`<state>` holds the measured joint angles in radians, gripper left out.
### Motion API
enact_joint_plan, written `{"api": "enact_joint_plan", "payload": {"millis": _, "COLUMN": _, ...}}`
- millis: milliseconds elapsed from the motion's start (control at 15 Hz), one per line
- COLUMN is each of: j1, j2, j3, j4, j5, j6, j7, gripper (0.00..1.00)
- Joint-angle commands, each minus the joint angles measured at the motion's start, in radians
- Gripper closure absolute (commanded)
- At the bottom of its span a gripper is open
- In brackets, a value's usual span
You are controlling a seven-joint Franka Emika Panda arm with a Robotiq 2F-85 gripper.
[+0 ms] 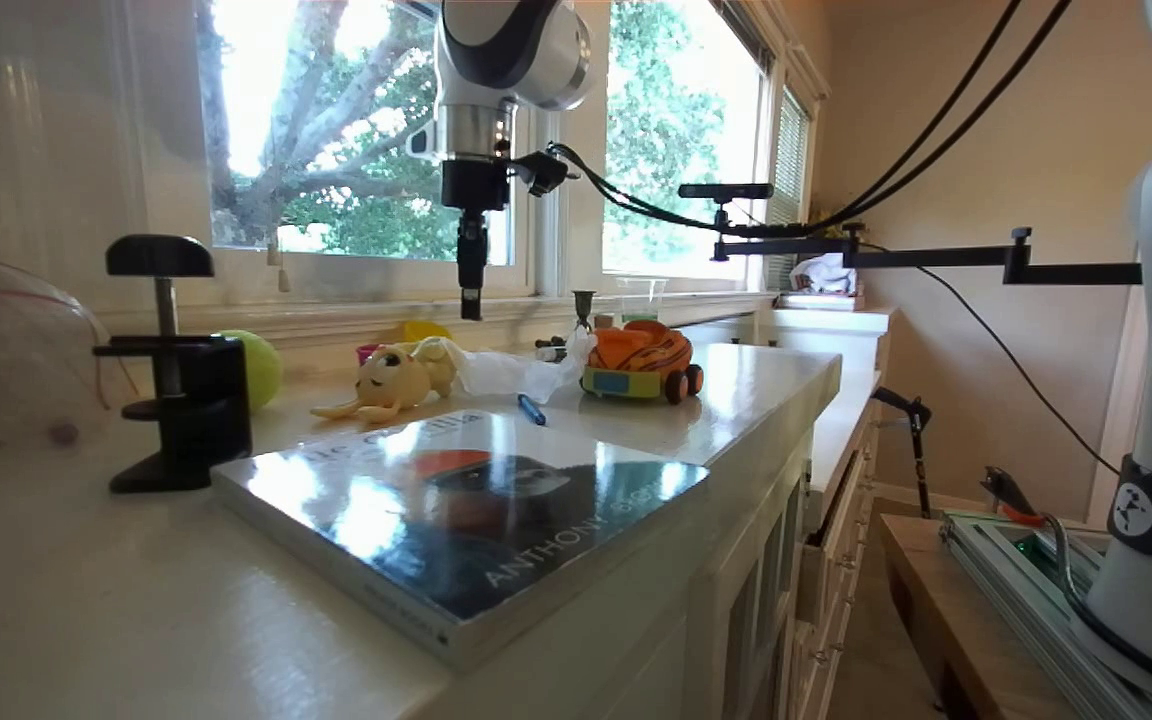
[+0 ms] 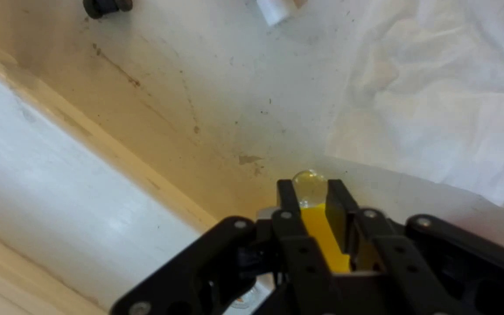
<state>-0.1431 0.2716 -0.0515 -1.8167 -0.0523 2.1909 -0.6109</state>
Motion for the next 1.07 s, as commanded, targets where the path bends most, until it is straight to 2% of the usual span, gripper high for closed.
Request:
{"api": "enact_joint_plan", "payload": {"millis": 0, "j1": -0.011, "j2": 0.036, "j3": 0.019, "j4": 0.046, "j5": 0.020, "j6": 0.007, "j7": -0.039, "gripper": 0.93}}
{"api": "enact_joint_plan", "payload": {"millis": 1000, "j1": -0.009, "j2": 0.105, "j3": 0.046, "j4": 0.124, "j5": 0.013, "j6": 0.018, "j7": -0.053, "gripper": 0.93}}
